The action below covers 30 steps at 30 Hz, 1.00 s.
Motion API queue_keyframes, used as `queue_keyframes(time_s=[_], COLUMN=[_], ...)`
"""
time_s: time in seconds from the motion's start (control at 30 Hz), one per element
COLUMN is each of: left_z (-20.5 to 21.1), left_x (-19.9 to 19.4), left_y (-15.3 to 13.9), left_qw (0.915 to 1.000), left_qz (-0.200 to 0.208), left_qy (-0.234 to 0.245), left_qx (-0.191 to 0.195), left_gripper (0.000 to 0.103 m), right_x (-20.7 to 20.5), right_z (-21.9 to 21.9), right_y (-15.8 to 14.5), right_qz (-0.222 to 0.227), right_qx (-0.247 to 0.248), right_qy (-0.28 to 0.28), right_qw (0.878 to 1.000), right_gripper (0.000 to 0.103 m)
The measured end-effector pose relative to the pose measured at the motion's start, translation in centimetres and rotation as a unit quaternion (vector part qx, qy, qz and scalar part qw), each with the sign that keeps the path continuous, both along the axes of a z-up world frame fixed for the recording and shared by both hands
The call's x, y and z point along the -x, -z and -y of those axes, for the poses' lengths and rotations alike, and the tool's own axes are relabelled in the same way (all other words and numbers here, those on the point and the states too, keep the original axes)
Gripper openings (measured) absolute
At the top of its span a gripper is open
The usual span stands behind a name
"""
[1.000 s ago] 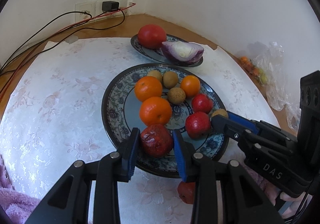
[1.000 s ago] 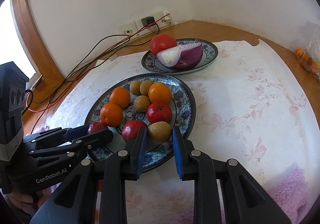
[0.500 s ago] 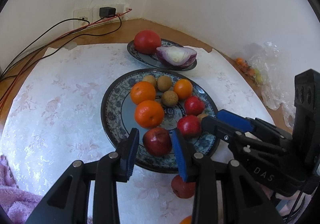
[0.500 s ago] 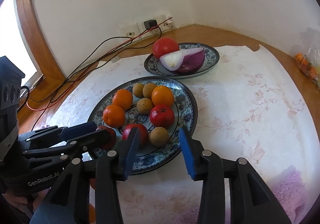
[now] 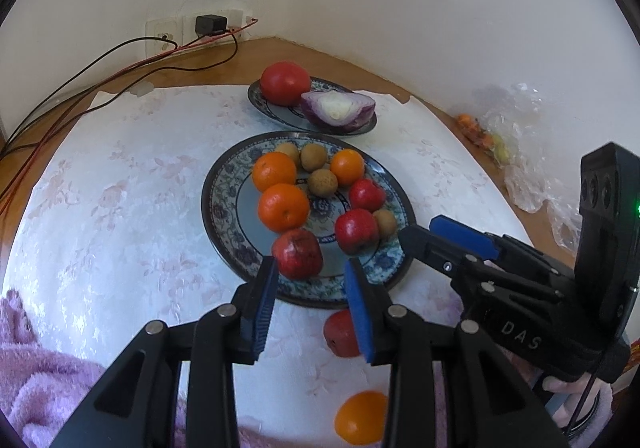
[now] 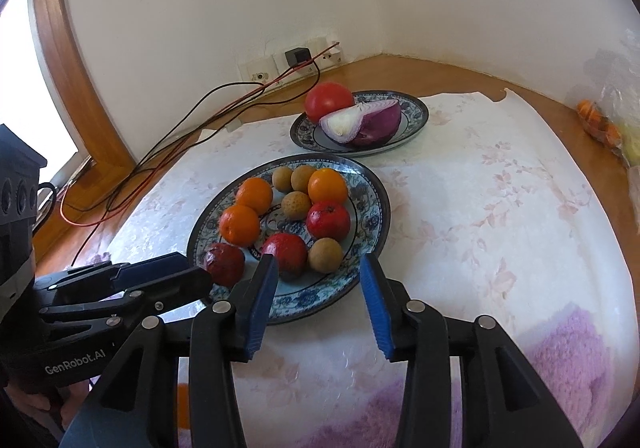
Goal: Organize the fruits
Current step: 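Withdraw both tools toward the last red apple and orange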
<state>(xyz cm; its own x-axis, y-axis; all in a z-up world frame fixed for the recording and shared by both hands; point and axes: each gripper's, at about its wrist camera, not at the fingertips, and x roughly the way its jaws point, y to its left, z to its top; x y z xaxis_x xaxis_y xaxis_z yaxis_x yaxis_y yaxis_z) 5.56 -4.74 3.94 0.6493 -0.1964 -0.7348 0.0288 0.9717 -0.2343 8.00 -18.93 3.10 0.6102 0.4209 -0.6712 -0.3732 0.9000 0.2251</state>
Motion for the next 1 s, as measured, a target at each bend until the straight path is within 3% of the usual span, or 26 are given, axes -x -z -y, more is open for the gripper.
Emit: queue_keyframes(time_s=[1.0], left_z=[1.7], left_x=[2.5], left_y=[1.5], left_qw=[0.9993], left_qz=[-0.035], left_qy=[0.007], left_qx=[0.008], left_gripper=[0.039], right_x=[3.6], right_z=[1.4], right_y=[1.6], right_qz=[-0.018], right_qx=[0.002], right_qy=[0.015], right_qw=[1.0], right_gripper=[0.044])
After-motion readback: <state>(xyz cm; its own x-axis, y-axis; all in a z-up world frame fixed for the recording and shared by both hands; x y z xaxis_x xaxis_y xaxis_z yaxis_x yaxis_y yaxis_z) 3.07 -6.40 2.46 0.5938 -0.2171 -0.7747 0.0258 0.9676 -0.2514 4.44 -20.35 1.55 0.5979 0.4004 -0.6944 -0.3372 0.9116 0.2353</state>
